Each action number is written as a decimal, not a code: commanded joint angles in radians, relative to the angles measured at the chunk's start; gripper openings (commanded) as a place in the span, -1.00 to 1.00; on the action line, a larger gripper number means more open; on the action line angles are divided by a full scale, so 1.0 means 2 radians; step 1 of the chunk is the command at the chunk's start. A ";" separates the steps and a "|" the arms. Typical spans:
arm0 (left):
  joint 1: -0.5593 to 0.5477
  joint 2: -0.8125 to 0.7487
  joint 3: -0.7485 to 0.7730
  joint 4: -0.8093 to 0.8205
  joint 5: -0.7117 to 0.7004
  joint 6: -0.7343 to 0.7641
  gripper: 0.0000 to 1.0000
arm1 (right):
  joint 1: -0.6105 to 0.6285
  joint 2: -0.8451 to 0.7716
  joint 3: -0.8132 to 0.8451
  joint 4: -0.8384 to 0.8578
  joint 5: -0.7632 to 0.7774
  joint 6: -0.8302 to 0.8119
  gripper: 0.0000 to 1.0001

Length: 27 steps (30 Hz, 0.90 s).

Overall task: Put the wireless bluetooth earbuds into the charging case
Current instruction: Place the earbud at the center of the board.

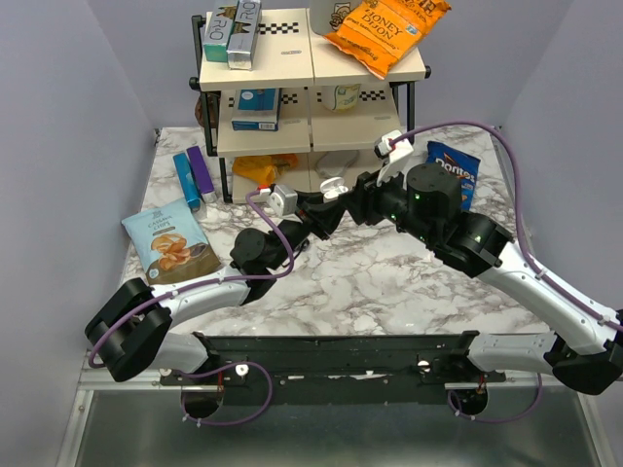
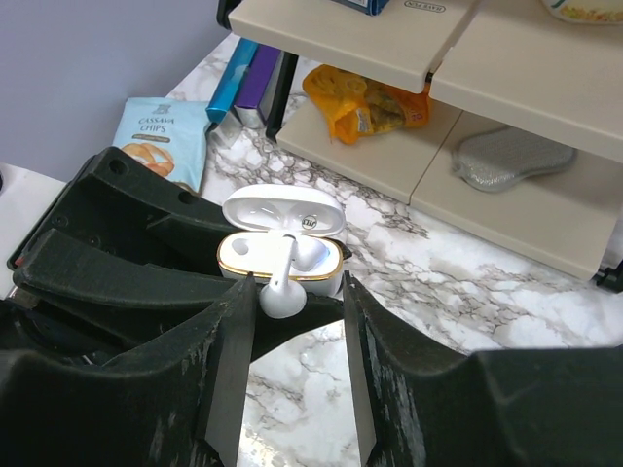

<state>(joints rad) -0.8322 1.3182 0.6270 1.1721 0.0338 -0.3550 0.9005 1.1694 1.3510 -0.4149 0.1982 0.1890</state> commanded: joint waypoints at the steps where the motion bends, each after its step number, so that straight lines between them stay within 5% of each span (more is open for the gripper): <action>1: 0.001 -0.006 0.013 0.012 0.003 0.006 -1.00 | 0.002 0.004 0.012 -0.014 0.004 -0.004 -0.14; 12: 0.001 -0.010 0.009 0.013 0.005 0.006 -1.00 | 0.002 0.008 0.017 -0.018 -0.001 -0.003 -0.58; 17: 0.001 -0.014 0.005 0.012 0.006 0.008 -1.00 | 0.002 0.006 0.031 -0.026 -0.002 -0.012 -0.99; 27: 0.011 -0.052 0.001 -0.075 0.095 0.029 -1.00 | 0.009 0.006 0.110 -0.138 -0.059 -0.147 -0.99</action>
<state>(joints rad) -0.8249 1.2602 0.6262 1.1004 0.0917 -0.3275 0.9024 1.1969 1.5326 -0.5735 0.1318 0.0288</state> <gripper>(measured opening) 0.374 0.252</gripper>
